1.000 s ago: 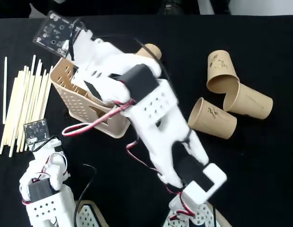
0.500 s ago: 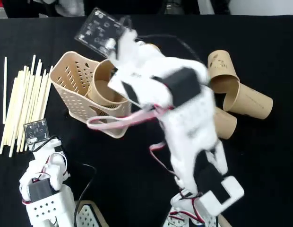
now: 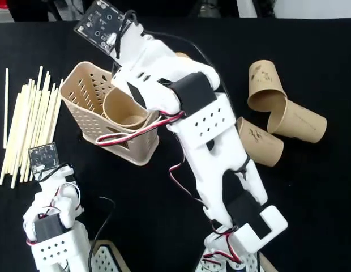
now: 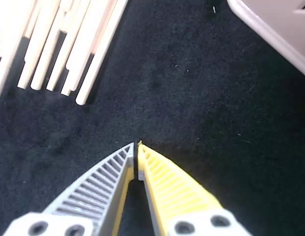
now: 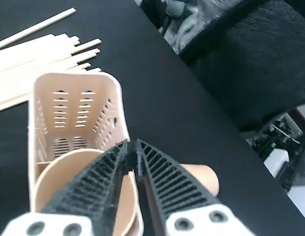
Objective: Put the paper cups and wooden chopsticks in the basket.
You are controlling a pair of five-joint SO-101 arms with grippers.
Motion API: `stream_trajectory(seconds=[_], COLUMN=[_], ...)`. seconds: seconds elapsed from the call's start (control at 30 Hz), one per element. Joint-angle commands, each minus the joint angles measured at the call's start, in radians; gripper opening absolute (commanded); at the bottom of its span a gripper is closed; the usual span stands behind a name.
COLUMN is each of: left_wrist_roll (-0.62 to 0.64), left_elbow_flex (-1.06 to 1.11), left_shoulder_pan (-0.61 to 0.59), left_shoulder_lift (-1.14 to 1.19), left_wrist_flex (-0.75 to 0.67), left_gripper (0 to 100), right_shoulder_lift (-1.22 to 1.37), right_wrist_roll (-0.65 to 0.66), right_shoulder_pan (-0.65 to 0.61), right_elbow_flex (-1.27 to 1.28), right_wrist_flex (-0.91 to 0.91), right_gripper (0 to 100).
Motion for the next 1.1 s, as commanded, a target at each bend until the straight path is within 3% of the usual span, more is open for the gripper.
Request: stream_trajectory(seconds=[0.0, 0.1, 0.23, 0.4, 0.5, 0.67, 0.83, 1.07], left_wrist_roll=[0.008, 0.008, 0.008, 0.008, 0.008, 0.008, 0.008, 0.008], left_elbow_flex=[0.016, 0.016, 0.016, 0.016, 0.016, 0.016, 0.016, 0.016], left_shoulder_pan=[-0.004, -0.004, -0.004, -0.004, -0.004, -0.004, -0.004, -0.004], left_shoulder_lift=[-0.009, -0.009, -0.009, -0.009, -0.009, -0.009, -0.009, -0.009], left_wrist_flex=[0.008, 0.008, 0.008, 0.008, 0.008, 0.008, 0.008, 0.008], left_gripper=[3, 3, 3, 3, 3, 3, 3, 3], right_shoulder_lift=[-0.019, -0.042, -0.07, -0.045, -0.019, 0.01, 0.012, 0.008], right_wrist_roll=[-0.009, -0.005, 0.003, 0.169, 0.262, 0.327, 0.328, 0.327], right_shoulder_pan=[-0.026, -0.015, 0.094, 0.226, 0.288, 0.359, 0.373, 0.338], right_elbow_flex=[-0.024, -0.068, -0.12, -0.054, 0.051, 0.282, 0.53, 0.734], right_wrist_flex=[0.017, 0.044, 0.115, 0.261, 0.256, 0.055, -0.241, -0.473], right_gripper=[1.2, 1.2, 1.5, 1.6, 1.6, 5.3, 20.3, 38.6])
